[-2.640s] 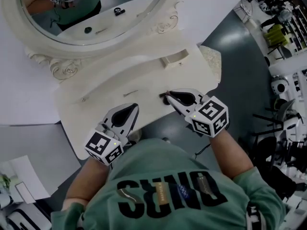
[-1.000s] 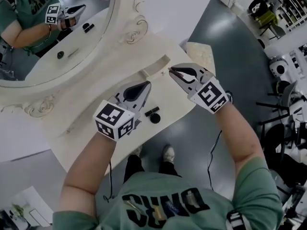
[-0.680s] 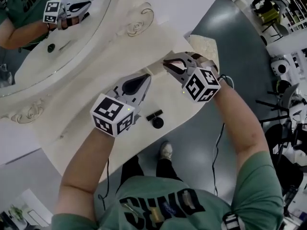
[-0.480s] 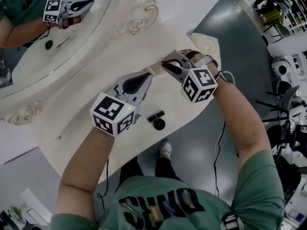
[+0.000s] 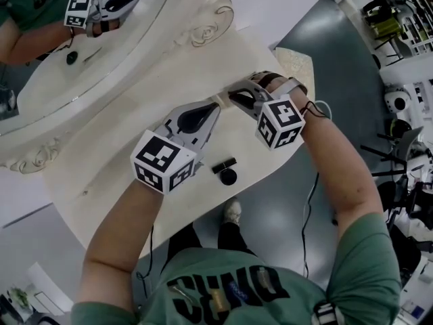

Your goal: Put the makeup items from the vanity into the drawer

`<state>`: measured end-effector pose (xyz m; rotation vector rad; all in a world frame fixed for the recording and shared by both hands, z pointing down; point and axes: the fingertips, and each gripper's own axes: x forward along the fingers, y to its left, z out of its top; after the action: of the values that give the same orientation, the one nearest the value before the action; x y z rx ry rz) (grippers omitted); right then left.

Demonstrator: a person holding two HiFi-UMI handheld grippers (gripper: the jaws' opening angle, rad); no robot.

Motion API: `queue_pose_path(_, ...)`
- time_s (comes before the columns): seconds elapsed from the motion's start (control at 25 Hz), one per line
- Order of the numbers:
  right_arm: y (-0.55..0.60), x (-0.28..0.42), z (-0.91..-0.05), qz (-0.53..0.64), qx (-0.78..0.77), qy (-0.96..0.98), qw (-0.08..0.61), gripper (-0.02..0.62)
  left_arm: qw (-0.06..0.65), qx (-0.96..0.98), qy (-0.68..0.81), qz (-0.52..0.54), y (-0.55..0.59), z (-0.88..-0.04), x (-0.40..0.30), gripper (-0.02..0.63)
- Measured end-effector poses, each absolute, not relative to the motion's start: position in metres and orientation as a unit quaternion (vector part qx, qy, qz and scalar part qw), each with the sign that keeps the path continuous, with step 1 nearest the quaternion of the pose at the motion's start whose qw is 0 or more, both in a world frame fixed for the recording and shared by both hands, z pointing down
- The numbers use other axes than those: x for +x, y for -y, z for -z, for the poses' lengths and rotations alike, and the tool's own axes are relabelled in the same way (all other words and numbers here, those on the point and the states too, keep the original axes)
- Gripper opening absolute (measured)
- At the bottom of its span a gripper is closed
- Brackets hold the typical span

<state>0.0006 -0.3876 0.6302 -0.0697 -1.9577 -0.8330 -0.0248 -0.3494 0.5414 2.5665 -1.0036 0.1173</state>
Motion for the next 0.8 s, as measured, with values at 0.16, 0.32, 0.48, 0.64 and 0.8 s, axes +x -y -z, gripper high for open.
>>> queue_pose_path(0.16,0.388,0.001,-0.63,0.339,-0.03,0.804,0.488,0.052,0.189,0.913,0.358,-0.043,0.349,-0.542,-0.025,-0.005)
queue_pose_path(0.32,0.388,0.004,-0.63,0.339,-0.028,0.801,0.493,0.064,0.189,0.914,0.357,-0.042,0.348,-0.542,-0.023,-0.005)
queue_pose_path(0.48,0.386,0.006,-0.627,0.341,-0.022,0.801,0.491,0.067,0.186,0.915,0.355,-0.04,0.345,-0.54,-0.021,-0.005)
queue_pose_path(0.64,0.384,0.007,-0.621,0.338,-0.017,0.805,0.487,0.072,0.184,0.915,0.356,-0.039,0.343,-0.54,-0.02,-0.005)
queue_pose_path(0.8,0.381,0.012,-0.615,0.336,-0.005,0.809,0.483,0.072,0.182,0.917,0.353,-0.04,0.339,-0.542,-0.016,-0.005)
